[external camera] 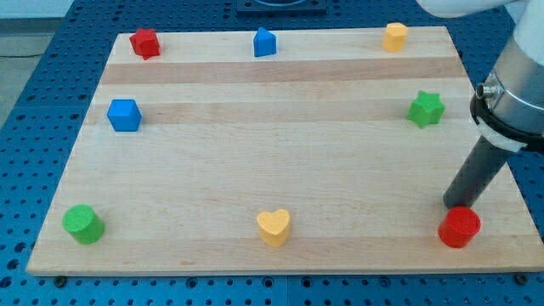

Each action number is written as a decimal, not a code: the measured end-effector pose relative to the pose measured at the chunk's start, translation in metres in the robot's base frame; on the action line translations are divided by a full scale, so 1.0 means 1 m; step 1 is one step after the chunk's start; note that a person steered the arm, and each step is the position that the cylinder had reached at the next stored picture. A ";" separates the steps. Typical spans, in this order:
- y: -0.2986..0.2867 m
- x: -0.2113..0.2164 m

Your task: Push the red circle to the left side of the board

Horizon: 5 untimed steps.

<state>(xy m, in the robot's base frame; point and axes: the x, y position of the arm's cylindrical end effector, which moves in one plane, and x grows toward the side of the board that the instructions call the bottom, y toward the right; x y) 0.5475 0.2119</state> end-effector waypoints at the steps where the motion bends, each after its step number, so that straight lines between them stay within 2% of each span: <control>1: 0.010 -0.001; 3: 0.066 0.007; 4: 0.056 0.027; 5: 0.054 0.027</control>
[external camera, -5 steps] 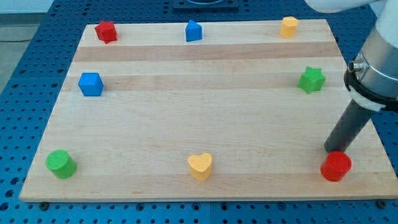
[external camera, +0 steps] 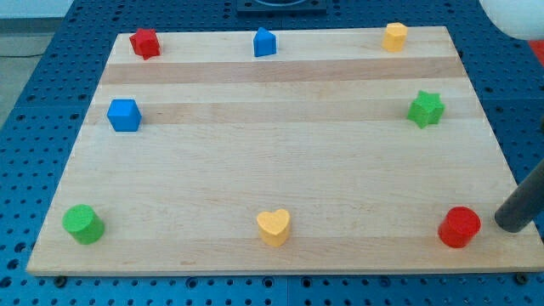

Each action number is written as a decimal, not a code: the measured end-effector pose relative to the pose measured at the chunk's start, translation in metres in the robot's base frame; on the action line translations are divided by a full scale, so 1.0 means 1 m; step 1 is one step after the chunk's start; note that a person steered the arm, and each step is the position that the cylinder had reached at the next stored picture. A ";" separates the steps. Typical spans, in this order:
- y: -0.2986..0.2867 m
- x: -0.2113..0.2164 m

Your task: Push the red circle to the left side of the board

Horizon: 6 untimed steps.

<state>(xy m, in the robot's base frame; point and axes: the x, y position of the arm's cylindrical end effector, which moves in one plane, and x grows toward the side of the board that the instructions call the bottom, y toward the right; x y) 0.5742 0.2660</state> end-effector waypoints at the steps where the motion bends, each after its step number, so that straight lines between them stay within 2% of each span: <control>1: -0.006 0.003; 6: -0.135 0.011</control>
